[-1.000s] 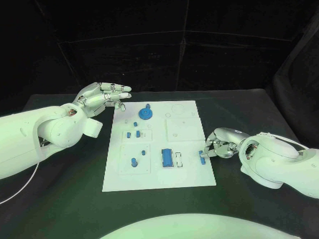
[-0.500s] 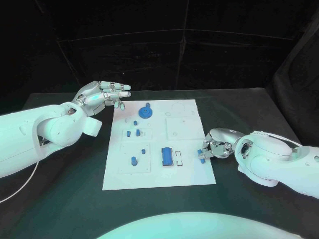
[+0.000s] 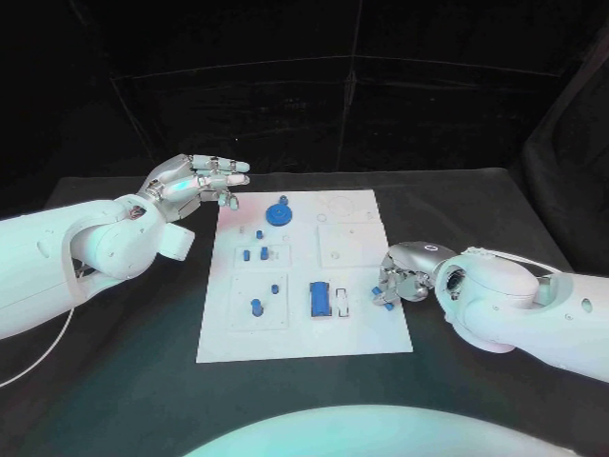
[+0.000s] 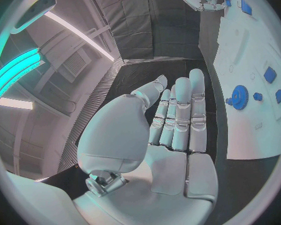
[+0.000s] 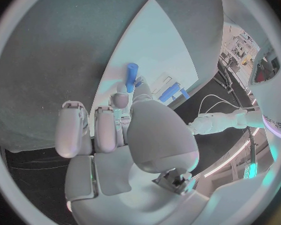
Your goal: Assemble the parts on the task board
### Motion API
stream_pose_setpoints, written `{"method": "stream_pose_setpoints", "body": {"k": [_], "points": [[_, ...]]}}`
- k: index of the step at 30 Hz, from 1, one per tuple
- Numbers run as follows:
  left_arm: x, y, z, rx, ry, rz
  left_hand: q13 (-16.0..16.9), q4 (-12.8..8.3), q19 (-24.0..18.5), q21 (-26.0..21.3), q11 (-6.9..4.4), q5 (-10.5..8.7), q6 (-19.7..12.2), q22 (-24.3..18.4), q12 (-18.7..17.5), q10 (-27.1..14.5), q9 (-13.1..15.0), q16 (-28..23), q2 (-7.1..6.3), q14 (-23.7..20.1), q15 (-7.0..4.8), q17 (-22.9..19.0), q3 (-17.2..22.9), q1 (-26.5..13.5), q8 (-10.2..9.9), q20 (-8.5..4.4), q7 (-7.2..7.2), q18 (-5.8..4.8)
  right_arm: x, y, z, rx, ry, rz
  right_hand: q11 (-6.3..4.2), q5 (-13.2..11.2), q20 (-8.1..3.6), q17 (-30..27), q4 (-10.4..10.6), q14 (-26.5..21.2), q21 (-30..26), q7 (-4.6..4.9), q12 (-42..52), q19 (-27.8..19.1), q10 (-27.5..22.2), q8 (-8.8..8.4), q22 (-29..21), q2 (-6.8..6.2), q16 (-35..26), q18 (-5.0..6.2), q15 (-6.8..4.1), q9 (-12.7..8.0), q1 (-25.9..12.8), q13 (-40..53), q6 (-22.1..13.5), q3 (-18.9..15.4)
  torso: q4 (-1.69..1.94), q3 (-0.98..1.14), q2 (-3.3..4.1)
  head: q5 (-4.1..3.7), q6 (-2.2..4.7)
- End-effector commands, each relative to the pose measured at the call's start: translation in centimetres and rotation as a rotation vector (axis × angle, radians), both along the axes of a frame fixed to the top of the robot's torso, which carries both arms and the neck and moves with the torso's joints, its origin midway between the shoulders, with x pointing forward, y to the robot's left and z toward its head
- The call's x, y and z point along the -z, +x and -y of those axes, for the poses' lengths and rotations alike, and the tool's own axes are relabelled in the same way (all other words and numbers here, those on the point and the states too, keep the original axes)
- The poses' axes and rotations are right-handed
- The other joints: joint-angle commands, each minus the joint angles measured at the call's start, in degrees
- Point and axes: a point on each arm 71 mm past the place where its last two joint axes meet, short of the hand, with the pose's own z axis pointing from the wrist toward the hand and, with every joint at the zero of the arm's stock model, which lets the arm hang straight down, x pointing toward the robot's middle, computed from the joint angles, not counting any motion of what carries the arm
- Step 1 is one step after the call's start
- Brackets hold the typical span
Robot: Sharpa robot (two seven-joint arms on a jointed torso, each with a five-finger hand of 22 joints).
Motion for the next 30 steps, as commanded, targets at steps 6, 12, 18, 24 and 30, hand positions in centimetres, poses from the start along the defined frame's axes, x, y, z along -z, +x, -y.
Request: {"method": "stream_pose_setpoints", "body": {"k": [6, 12, 18, 24, 30], "points": [[-0.1, -0.1, 0.1, 0.012, -0.007, 0.004, 0.1, 0.0, -0.4, -0.3, -0.02, 0.18, -0.3, -0.1, 0.1, -0.3, -0.1, -0.3, 0.55, -0.4, 0.02, 0.0, -0.4, 0.2, 0.3, -0.05, 0.0, 0.76, 0.9, -0.3, -0.1, -0.037, -0.201, -0.001, -0.16, -0.9, 0.05, 1.1, -2.4, 3.0, -0.3, 0.2, -1.0, -0.1, -0.7, -1.34, 0.0, 0.7, -0.4, 0.25, 0.35, -0.1, 4.1, -0.4, 0.7, 1.1, 0.04, 0.0, -0.03, 0.08, -0.06], [-0.1, -0.1, 0.0, 0.013, -0.002, 0.008, 0.1, 0.0, -0.4, -0.3, -0.03, 0.18, -0.3, -0.1, 0.2, -0.3, -0.1, -0.3, 0.56, -0.4, 0.02, -0.1, -0.4, 0.3, 0.3, -0.05, -0.01, 0.77, 0.7, -0.4, -0.4, -0.029, -0.166, 0.017, -0.4, 2.7, -0.12, 1.4, -2.3, 3.1, -0.2, 0.0, -1.3, 0.1, -0.6, -2.14, 0.3, 2.99, -0.2, 0.19, 0.2, -0.3, 4.8, -0.5, 1.4, 2.6, -0.04, 0.02, -0.03, 0.22, -0.08], [-0.1, -0.1, 0.0, 0.014, -0.001, 0.009, 0.1, 0.0, -0.4, -0.3, -0.03, 0.18, -0.3, -0.1, 0.2, -0.3, -0.1, -0.3, 0.56, -0.4, 0.02, -0.1, -0.4, 0.3, 0.3, -0.05, -0.01, 0.77, 0.5, -0.7, -0.3, 0.019, -0.035, -0.011, -0.58, 5.9, -0.37, 2.0, -1.0, 3.3, 0.2, -0.22, -1.0, 0.4, -0.2, -3.58, 0.7, 6.12, 0.3, 0.09, -0.01, -0.8, 4.8, -0.2, 1.7, 5.2, -0.07, 0.02, -0.01, 0.22, -0.07], [-0.1, -0.1, 0.0, 0.014, 0.0, 0.009, 0.1, 0.0, -0.4, -0.3, -0.03, 0.18, -0.3, -0.1, 0.2, -0.3, -0.1, -0.3, 0.56, -0.4, 0.02, -0.1, -0.4, 0.3, 0.3, -0.05, -0.01, 0.77, 0.2, -1.1, -0.2, 0.065, 0.083, -0.043, -0.64, 7.2, -0.48, 2.4, -1.1, 3.4, 0.3, -0.28, -0.8, 0.5, 0.0, -4.79, 1.0, 6.82, 0.6, 0.04, -0.09, -1.1, 5.7, 0.1, 2.2, 7.7, 0.02, 0.02, -0.03, 0.13, 0.0], [-0.1, -0.1, 0.1, 0.015, 0.0, 0.009, 0.1, 0.0, -0.4, -0.3, -0.03, 0.18, -0.3, -0.1, 0.2, -0.3, -0.1, -0.3, 0.56, -0.4, 0.02, -0.1, -0.4, 0.3, 0.3, -0.05, -0.01, 0.77, -0.2, -1.3, -0.1, 0.095, 0.15, -0.036, -0.59, 7.8, -0.48, 2.5, -0.9, 3.4, 0.4, -0.22, -0.8, 0.6, 0.1, -5.56, 1.1, 6.02, 0.7, 0.02, -0.07, -1.3, 5.6, 0.2, 2.6, 9.0, -0.02, 0.02, 0.0, 0.21, 0.0]]}}
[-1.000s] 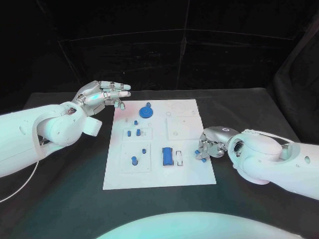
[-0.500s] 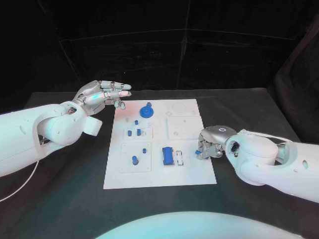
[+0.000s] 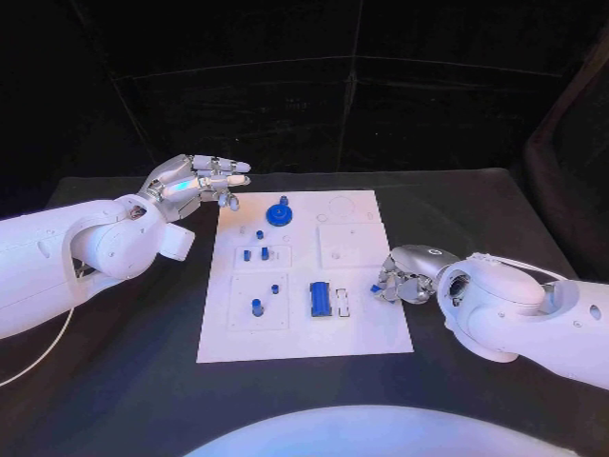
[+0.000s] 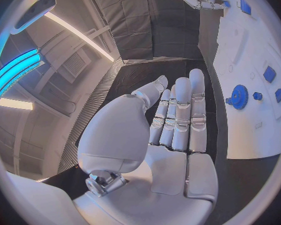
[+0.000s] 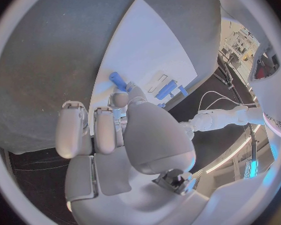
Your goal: Assemble the parts on the task board
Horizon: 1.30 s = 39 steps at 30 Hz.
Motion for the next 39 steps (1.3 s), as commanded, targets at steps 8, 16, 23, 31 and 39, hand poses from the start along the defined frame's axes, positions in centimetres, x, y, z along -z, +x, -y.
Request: {"method": "stream_pose_setpoints", "body": {"k": [8, 16, 23, 31, 39], "points": [[-0.1, 0.0, 0.2, 0.015, -0.005, 0.007, 0.1, 0.0, -0.4, -0.3, -0.03, 0.18, -0.3, -0.1, 0.2, -0.3, -0.1, -0.3, 0.29, -0.4, 0.02, -0.1, -0.4, 0.0, 0.3, -0.04, -0.01, 0.77, -0.4, -0.7, -0.3, 0.102, 0.21, -0.036, 0.08, 0.2, -0.01, 2.7, 0.9, 3.5, 0.4, 0.07, 0.4, 0.2, 0.5, -0.95, 0.1, -1.92, 0.4, 0.01, -0.02, 0.0, -0.8, 0.2, 1.0, 1.2, 0.03, -0.08, 0.06, 0.12, -0.13], [-0.1, -0.1, 0.2, 0.015, -0.005, 0.006, 0.1, 0.0, -0.4, -0.3, -0.03, 0.18, -0.3, -0.1, 0.2, -0.3, -0.1, -0.3, 0.29, -0.4, 0.02, -0.1, -0.4, 0.0, 0.3, -0.04, -0.01, 0.77, -0.3, -0.8, -1.3, 0.143, 0.304, -0.093, -0.06, 1.0, -0.04, 3.0, 2.3, 3.5, 0.6, -0.15, 0.9, 0.3, 1.0, -1.34, 0.4, -3.23, 0.6, -0.04, -0.1, 0.1, -2.5, 0.6, 2.2, 2.0, 0.04, -0.06, 0.06, 0.3, -0.32], [-0.1, -0.1, 0.3, 0.017, -0.005, 0.006, 0.0, -0.1, -0.4, -0.4, -0.03, 0.18, -0.3, -0.1, 0.3, -0.4, -0.1, -0.3, 0.34, -0.5, 0.02, -0.1, -0.4, 0.1, 0.4, -0.04, -0.01, 0.78, 0.3, -0.5, -2.1, 0.145, 0.307, -0.142, -0.32, 3.0, -0.19, 3.3, 3.6, 3.6, 0.9, -0.51, 1.4, 0.5, 1.6, -1.35, 0.8, -4.34, 0.9, -0.11, -0.29, 0.4, -4.2, 1.1, 3.6, 2.2, 0.03, -0.08, 0.03, 0.43, -0.39], [-0.1, -0.1, 0.3, 0.018, -0.006, 0.006, 0.0, -0.1, -0.4, -0.4, -0.03, 0.18, -0.3, -0.1, 0.3, -0.4, -0.1, -0.3, 0.34, -0.5, 0.02, -0.1, -0.4, 0.1, 0.4, -0.04, -0.01, 0.78, 0.7, -0.3, -3.2, 0.134, 0.284, -0.173, -0.74, 3.0, -0.44, 3.9, 4.3, 3.7, 1.3, -1.08, 2.2, 0.8, 2.2, -0.84, 1.5, -4.74, 1.4, -0.24, -0.61, 0.9, -5.0, 1.8, 5.1, 2.6, 0.02, -0.05, 0.08, 0.58, -0.54], [-0.1, -0.1, 0.3, 0.017, -0.005, 0.004, 0.0, -0.1, -0.4, -0.4, -0.03, 0.18, -0.3, -0.1, 0.3, -0.4, -0.1, -0.3, 0.34, -0.5, 0.02, -0.1, -0.4, 0.1, 0.4, -0.04, -0.01, 0.78, 0.9, -0.1, -3.7, 0.128, 0.268, -0.17, -0.93, 3.0, -0.61, 4.3, 5.0, 3.8, 1.7, -1.32, 3.2, 1.0, 2.9, -0.6, 2.0, -4.98, 1.8, -0.35, -0.78, 1.3, -5.9, 2.7, 5.7, 2.7, 0.05, -0.04, 0.04, 0.7, -0.56]]}}
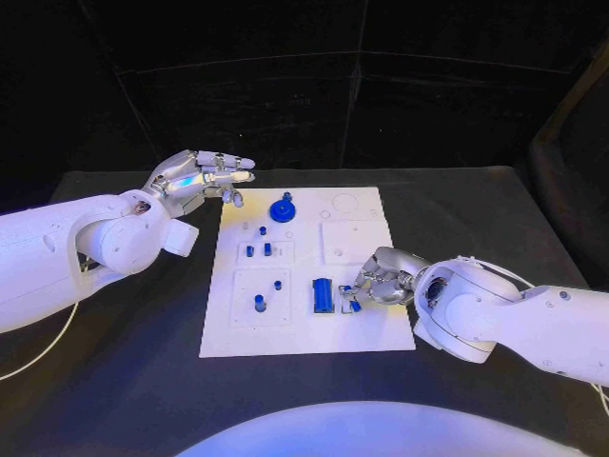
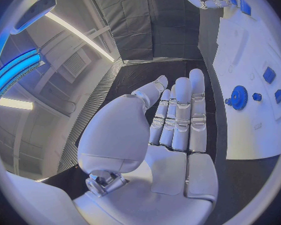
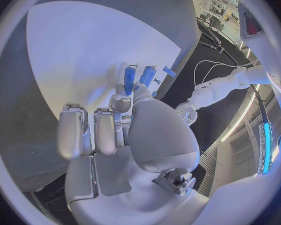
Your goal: Assemble the parts on the task board
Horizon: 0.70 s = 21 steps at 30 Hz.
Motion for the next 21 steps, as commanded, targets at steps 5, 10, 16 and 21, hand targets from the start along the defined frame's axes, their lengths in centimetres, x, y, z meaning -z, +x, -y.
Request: {"method": "stream_pose_setpoints", "body": {"k": [5, 10, 16, 21], "points": [[-0.13, -0.04, 0.11, 0.012, -0.005, 0.003, 0.0, 0.1, -0.4, -0.4, -0.03, 0.18, -0.3, -0.1, 0.3, -0.4, -0.1, -0.3, 0.34, -0.5, 0.02, -0.1, -0.2, 0.1, 0.4, -0.04, -0.01, 0.78, -0.02, 0.18, -0.19, -0.002, -0.025, 0.015, -0.11, 0.2, -0.08, 4.4, 0.8, 3.8, 0.4, -0.01, 0.6, 0.5, 0.5, 0.46, 0.8, -0.42, 0.2, -0.36, -0.43, 0.3, -1.2, 0.5, 0.7, 0.0, -0.05, 0.05, -0.03, 0.22, 0.08], [-0.13, -0.04, 0.15, 0.014, -0.005, 0.003, 0.0, 0.1, -0.4, -0.4, -0.03, 0.18, -0.3, -0.1, 0.3, -0.4, -0.1, -0.3, 0.34, -0.5, 0.02, -0.1, -0.2, 0.1, 0.4, -0.04, -0.01, 0.78, -0.12, 0.3, -0.38, -0.007, -0.033, 0.039, -0.12, 0.1, -0.13, 4.4, 1.2, 3.8, 0.4, 0.0, 0.5, 0.4, 0.6, 0.48, 0.7, -0.8, 0.2, -0.35, -0.45, 0.5, -1.8, 0.5, 0.7, -0.1, -0.02, 0.06, 0.0, 0.27, 0.12], [-0.12, -0.04, 0.14, 0.013, -0.005, 0.002, 0.0, 0.1, -0.4, -0.4, -0.03, 0.18, -0.3, -0.1, 0.3, -0.4, -0.1, -0.3, 0.34, -0.5, 0.02, -0.1, -0.2, 0.1, 0.4, -0.04, -0.01, 0.78, -0.13, 0.35, -0.64, -0.02, -0.044, 0.049, -0.02, -0.1, -0.13, 4.4, 2.2, 3.8, 0.3, 0.1, 0.4, 0.4, 0.7, 0.55, 0.7, -1.65, 0.2, -0.35, -0.38, 0.8, -3.5, 0.6, 0.8, -1.1, -0.04, 0.04, 0.03, 0.32, 0.09], [-0.12, -0.04, 0.13, 0.013, -0.004, 0.002, 0.0, 0.1, -0.4, -0.4, -0.03, 0.18, -0.3, -0.1, 0.3, -0.4, -0.1, -0.3, 0.34, -0.5, 0.02, -0.1, -0.2, 0.1, 0.4, -0.04, -0.01, 0.78, -0.04, 0.34, -0.8, -0.033, -0.057, 0.042, 0.12, -2.7, -0.02, 4.2, 3.3, 3.7, 0.2, 0.22, 0.2, 0.3, 0.7, 0.6, 0.6, -2.39, 0.0, -0.32, -0.27, 1.1, -5.5, 0.7, 0.8, -2.8, -0.07, 0.0, -0.01, 0.38, -0.07]]}}
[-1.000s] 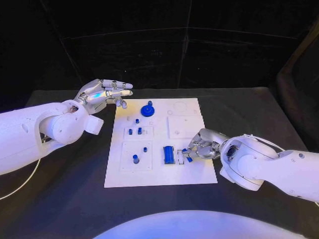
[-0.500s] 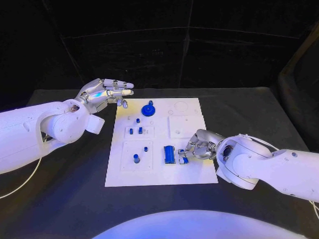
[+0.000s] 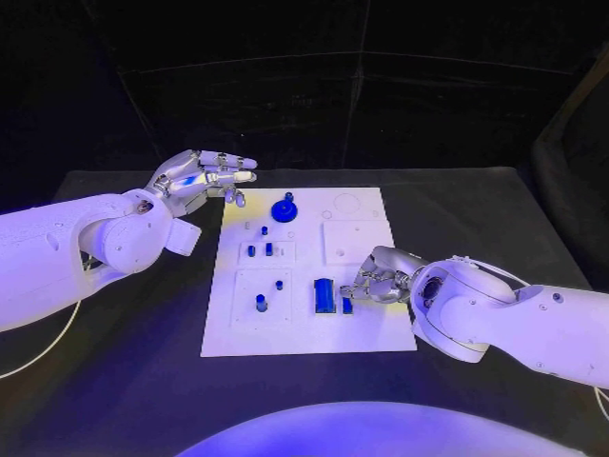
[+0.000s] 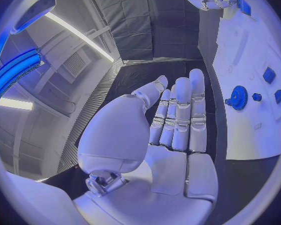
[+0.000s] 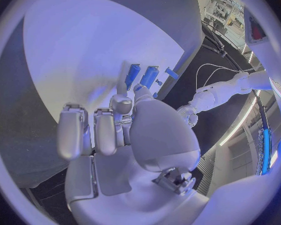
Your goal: Assemble the parts on the task board
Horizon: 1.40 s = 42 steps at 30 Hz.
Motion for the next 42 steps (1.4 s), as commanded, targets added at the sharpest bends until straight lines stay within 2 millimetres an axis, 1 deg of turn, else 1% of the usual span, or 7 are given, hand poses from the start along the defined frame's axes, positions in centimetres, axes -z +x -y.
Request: {"method": "stream_pose_setpoints", "body": {"k": [1, 6, 9, 11, 18, 26, 42], "points": [[-0.13, -0.04, 0.13, 0.012, -0.005, 0.003, 0.0, 0.1, -0.4, -0.4, -0.03, 0.18, -0.3, -0.1, 0.3, -0.4, -0.1, -0.3, 0.34, -0.5, 0.02, -0.1, -0.2, 0.1, 0.4, -0.04, -0.01, 0.78, -0.07, 0.0, -0.18, -0.021, -0.023, 0.008, 0.11, -1.3, -0.02, 4.2, 0.2, 3.7, 0.0, 0.39, -0.1, 0.3, 0.2, -0.17, 0.6, -0.09, -0.1, -0.32, -0.26, 0.2, -1.0, 0.1, 0.0, -0.8, -0.03, -0.04, 0.01, 0.05, -0.14], [-0.13, -0.06, 0.12, 0.012, -0.005, 0.003, 0.0, 0.1, -0.4, -0.4, -0.03, 0.18, -0.3, -0.1, 0.3, -0.4, -0.1, -0.3, 0.34, -0.5, 0.02, -0.1, -0.2, 0.1, 0.4, -0.04, -0.01, 0.78, 0.0, 0.0, -0.13, -0.024, -0.032, 0.003, 0.16, -3.4, 0.05, 4.1, 0.4, 3.7, -0.1, 0.41, -0.4, 0.2, 0.2, -0.15, 0.5, 0.09, -0.2, -0.29, -0.21, 0.6, -2.5, 0.1, -0.1, -2.0, -0.05, -0.02, -0.01, 0.02, -0.18], [-0.13, -0.06, 0.1, 0.012, -0.005, 0.002, 0.0, 0.1, -0.4, -0.4, -0.03, 0.18, -0.3, -0.1, 0.3, -0.4, -0.1, -0.3, 0.34, -0.5, 0.02, -0.1, -0.2, 0.1, 0.4, -0.04, -0.01, 0.78, -0.02, 0.01, -0.02, -0.022, -0.036, 0.006, 0.18, -9.1, 0.08, 4.0, 0.4, 3.7, -0.3, 0.41, -0.6, 0.1, 0.1, -0.13, 0.3, 0.45, -0.4, -0.24, -0.18, 0.9, -4.3, 0.1, -0.2, -3.5, -0.06, 0.0, -0.03, -0.01, -0.2], [-0.13, -0.06, 0.1, 0.011, -0.005, 0.002, 0.0, 0.1, -0.4, -0.4, -0.03, 0.18, -0.3, -0.1, 0.3, -0.4, -0.1, -0.3, 0.34, -0.5, 0.02, -0.1, -0.2, 0.1, 0.4, -0.04, -0.01, 0.78, -0.04, 0.0, 0.08, -0.02, -0.037, 0.009, 0.2, -10.4, 0.1, 3.9, 0.4, 3.7, -0.4, 0.43, -0.8, 0.1, 0.0, -0.11, 0.2, 0.63, -0.5, -0.21, -0.17, 1.1, -4.7, 0.1, -0.3, -4.0, -0.06, 0.0, -0.03, -0.03, -0.23], [-0.12, -0.05, 0.07, 0.011, -0.004, 0.002, 0.0, 0.1, -0.4, -0.4, -0.03, 0.18, -0.3, -0.1, 0.3, -0.4, -0.1, -0.3, 0.34, -0.5, 0.02, -0.1, -0.2, 0.1, 0.4, -0.04, -0.01, 0.78, -0.24, -0.29, 0.41, -0.063, -0.023, 0.013, 0.29, -10.7, 0.14, 3.6, -1.5, 3.6, -0.8, 0.54, -1.5, -0.2, -0.4, -0.17, -0.3, 0.18, -0.9, -0.1, -0.13, 1.5, -1.5, -0.1, -0.8, -4.2, -0.03, 0.05, -0.05, -0.11, -0.15], [-0.09, -0.01, 0.01, 0.008, -0.002, 0.001, 0.0, 0.0, -0.4, -0.4, -0.02, 0.19, -0.4, -0.1, 0.4, -0.5, -0.1, -0.3, 0.4, -0.5, 0.02, -0.1, -0.3, 0.2, 0.4, -0.04, 0.01, 0.78, -0.26, -0.76, 0.69, -0.127, -0.027, -0.009, 0.54, -14.5, 0.35, 2.9, -1.9, 3.4, -1.4, 0.8, -2.7, -0.6, -1.1, -0.3, -1.1, -1.04, -1.6, 0.06, 0.1, 2.0, -1.4, -0.8, -1.3, -6.0, -0.06, -0.01, -0.05, -0.14, -0.07], [-0.08, -0.05, 0.06, 0.01, -0.002, -0.002, 0.0, 0.0, -0.4, -0.4, -0.02, 0.19, -0.4, -0.1, 0.4, -0.5, -0.1, -0.3, 0.4, -0.5, 0.02, -0.1, -0.3, 0.2, 0.4, -0.04, 0.01, 0.78, 0.34, 0.06, 0.31, -0.127, -0.074, -0.002, 0.49, -14.6, 0.36, 2.9, -2.6, 3.4, -1.4, 0.77, -2.7, -0.6, -1.1, -0.16, -1.0, -0.16, -1.6, 0.05, 0.08, 2.4, -0.1, -0.6, -1.3, -5.9, 0.04, 0.06, 0.03, 0.02, -0.27]]}}
